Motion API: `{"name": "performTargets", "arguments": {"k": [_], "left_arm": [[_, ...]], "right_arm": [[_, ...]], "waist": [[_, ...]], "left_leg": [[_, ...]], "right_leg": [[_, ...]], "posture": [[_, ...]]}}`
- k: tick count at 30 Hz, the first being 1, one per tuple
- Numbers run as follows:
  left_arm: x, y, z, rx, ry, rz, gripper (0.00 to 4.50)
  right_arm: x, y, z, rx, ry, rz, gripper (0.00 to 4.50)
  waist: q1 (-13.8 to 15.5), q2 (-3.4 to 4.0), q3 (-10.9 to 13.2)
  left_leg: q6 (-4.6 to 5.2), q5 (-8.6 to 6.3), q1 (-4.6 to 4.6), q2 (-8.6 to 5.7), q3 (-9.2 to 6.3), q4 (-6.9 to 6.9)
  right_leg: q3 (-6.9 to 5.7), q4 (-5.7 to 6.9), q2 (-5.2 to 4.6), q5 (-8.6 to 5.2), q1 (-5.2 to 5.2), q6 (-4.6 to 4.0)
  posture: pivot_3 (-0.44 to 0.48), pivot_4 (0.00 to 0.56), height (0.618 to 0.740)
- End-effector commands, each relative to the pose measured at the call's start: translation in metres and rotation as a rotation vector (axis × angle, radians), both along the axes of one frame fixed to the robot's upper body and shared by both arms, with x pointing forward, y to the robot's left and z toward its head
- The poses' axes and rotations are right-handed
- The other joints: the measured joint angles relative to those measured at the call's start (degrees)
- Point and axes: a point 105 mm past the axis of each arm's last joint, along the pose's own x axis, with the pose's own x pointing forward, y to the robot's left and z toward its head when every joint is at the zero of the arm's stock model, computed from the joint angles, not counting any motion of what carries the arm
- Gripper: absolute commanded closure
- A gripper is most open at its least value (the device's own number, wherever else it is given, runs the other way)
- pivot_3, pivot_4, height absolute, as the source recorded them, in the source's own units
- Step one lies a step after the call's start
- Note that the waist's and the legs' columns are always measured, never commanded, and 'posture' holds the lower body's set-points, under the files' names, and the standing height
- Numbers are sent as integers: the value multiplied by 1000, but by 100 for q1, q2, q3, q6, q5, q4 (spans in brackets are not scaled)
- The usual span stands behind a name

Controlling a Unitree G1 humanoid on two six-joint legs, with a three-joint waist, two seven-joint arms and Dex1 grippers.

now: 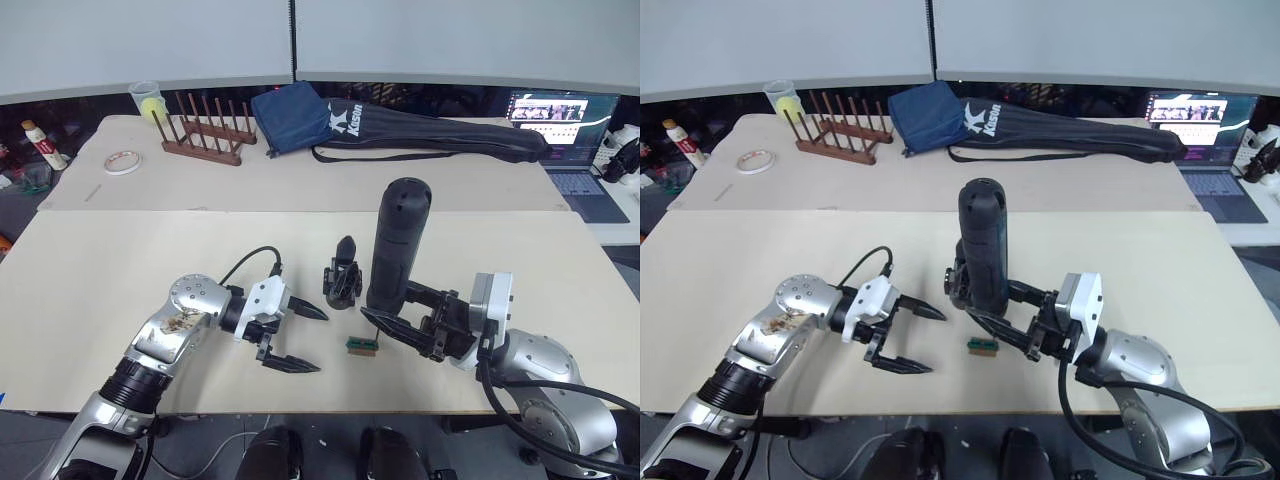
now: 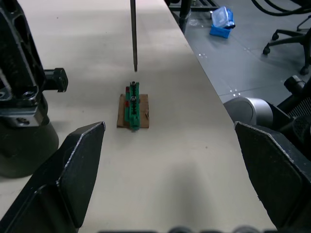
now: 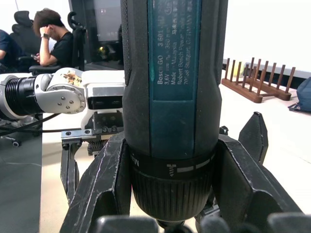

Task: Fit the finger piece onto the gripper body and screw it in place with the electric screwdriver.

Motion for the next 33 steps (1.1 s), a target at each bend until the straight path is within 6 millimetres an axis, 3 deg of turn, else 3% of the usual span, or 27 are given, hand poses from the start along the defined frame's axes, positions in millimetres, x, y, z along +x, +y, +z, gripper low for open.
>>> {"name": "performTargets", "arguments": {"k": [1,11,33], "left_arm": [[1,-5,2,-12,-25,-1,0],[3,-14,-4,-28,-39,12,0],[1,-12,-12,-4,-39,24,0]], "right_arm": [[-5,0,13,21,-71,14,2601],[-5,1,12,28,-66,6,2601],[1,2,7,17,-78,-10,2601]], "waist": [[5,0,0],[5,0,0],[4,-1,0]], "left_leg": [[0,0,0,0,0,0],[2,-1,0,0,-1,1],[6,-3,0,1,-1,1]], "right_leg": [[0,-1,0,0,1,0],[0,0,0,0,1,0],[0,0,0,0,1,0]], "posture": [[0,150,740],[0,150,740],[0,150,740]]}}
